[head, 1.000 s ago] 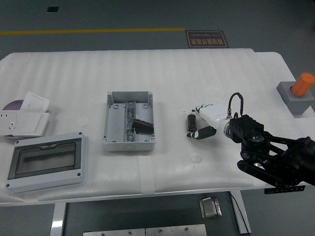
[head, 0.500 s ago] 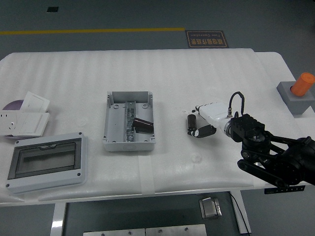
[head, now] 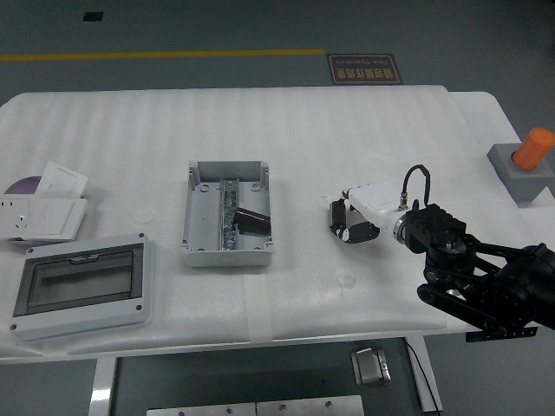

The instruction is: Pick up the battery,place it into the box

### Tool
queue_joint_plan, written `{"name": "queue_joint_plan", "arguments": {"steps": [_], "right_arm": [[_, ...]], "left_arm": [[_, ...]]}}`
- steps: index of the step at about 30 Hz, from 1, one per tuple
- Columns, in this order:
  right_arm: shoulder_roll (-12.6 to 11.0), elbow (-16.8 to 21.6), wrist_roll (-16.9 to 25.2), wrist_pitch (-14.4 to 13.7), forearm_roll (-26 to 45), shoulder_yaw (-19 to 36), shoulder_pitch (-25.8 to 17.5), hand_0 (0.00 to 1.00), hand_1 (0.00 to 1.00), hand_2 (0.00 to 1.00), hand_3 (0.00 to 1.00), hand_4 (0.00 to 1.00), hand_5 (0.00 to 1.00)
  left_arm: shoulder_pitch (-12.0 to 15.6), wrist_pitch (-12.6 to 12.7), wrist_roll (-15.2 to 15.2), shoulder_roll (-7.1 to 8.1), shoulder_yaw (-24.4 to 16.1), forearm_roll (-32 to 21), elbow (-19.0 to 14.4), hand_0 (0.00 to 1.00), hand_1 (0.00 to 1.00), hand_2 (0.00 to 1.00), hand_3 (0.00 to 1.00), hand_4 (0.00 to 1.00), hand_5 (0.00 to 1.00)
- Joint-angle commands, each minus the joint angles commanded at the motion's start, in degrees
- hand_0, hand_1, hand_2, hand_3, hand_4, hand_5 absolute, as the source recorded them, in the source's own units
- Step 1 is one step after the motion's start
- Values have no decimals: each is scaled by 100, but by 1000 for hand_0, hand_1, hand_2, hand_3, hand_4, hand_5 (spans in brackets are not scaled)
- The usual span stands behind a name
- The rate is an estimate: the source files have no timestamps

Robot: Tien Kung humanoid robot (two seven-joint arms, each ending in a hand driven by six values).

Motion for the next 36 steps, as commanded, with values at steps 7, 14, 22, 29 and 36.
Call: {"name": "queue_joint_plan", "arguments": {"steps": [7,14,22,29,36], "right_arm": [[39,470,-118,45,-143,296,79,341,529,566,678,583,479],[376,1068,-261,-60,-210,669,143,341,526,563,680,571,486],[1139,851,-461,-304,-423,525,89,363,566,643,693,586,495],[1561,632,-544,-289,-724,556,-92,408,702,824,796,604,503],[1568,598,-545,-286,-772,574,-127,565,851,927,912,640,540]], "left_arm": [[9,-1,3,-10,37,-23,14,629,659,529,591,621,410],[0,-5,0,-10,149,-137,58,629,659,532,594,610,436],[3,-5,-7,4,244,-228,86,629,659,532,596,611,440],[15,0,-15,7,288,-260,92,629,659,532,595,619,448],[21,23,-48,21,315,-299,107,629,659,532,595,622,452]]}}
